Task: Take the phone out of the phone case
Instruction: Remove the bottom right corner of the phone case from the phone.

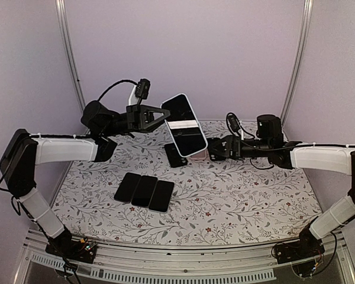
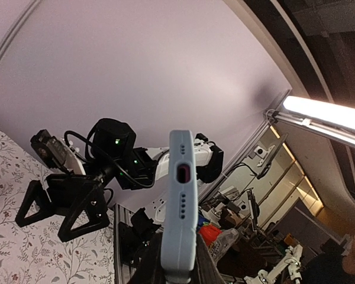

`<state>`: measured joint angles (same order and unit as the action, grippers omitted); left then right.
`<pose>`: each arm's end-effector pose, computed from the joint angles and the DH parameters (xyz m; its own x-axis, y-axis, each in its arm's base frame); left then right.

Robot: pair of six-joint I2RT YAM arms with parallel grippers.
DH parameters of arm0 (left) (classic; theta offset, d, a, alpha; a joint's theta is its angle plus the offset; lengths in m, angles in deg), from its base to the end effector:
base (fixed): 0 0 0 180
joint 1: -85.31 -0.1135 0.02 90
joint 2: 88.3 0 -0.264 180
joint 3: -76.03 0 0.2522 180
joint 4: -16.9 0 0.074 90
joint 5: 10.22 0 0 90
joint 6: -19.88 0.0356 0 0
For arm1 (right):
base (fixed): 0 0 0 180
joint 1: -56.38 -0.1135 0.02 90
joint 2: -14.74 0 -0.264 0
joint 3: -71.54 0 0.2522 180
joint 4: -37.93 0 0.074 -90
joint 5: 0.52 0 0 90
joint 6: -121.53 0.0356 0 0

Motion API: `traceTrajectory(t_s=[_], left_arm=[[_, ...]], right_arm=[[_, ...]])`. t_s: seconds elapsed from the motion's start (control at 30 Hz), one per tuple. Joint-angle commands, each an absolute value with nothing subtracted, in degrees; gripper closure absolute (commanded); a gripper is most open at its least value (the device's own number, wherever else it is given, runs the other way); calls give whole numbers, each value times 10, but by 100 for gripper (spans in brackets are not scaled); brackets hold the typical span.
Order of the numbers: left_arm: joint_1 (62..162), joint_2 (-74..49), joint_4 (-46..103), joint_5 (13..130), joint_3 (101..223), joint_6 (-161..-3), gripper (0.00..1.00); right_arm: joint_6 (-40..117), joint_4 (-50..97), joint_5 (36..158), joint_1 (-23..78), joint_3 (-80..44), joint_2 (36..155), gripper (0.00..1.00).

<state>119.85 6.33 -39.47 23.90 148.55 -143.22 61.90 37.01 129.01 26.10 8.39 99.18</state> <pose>0.2738 -0.2242 0.3346 -0.7088 -0.1637 -0.6862 0.7000 -0.2839 -0.6553 0.2678 0.1826 0.2463 -0.7355 0.0221 -0.6771 -0.6095 0.4147 0.6756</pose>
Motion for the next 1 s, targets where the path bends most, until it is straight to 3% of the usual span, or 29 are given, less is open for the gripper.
traceTrajectory(t_s=[0.0, 0.37, 0.97], left_arm=[[1186, 42, -341, 274, 1501, -1396, 100], [1175, 50, -305, 274, 1516, -1381, 100], [1176, 50, -320, 264, 1518, -1387, 100]], right_arm=[[592, 381, 1295, 240, 84, 939, 1], [565, 410, 1291, 201, 98, 854, 1], [579, 365, 1255, 183, 57, 905, 1]])
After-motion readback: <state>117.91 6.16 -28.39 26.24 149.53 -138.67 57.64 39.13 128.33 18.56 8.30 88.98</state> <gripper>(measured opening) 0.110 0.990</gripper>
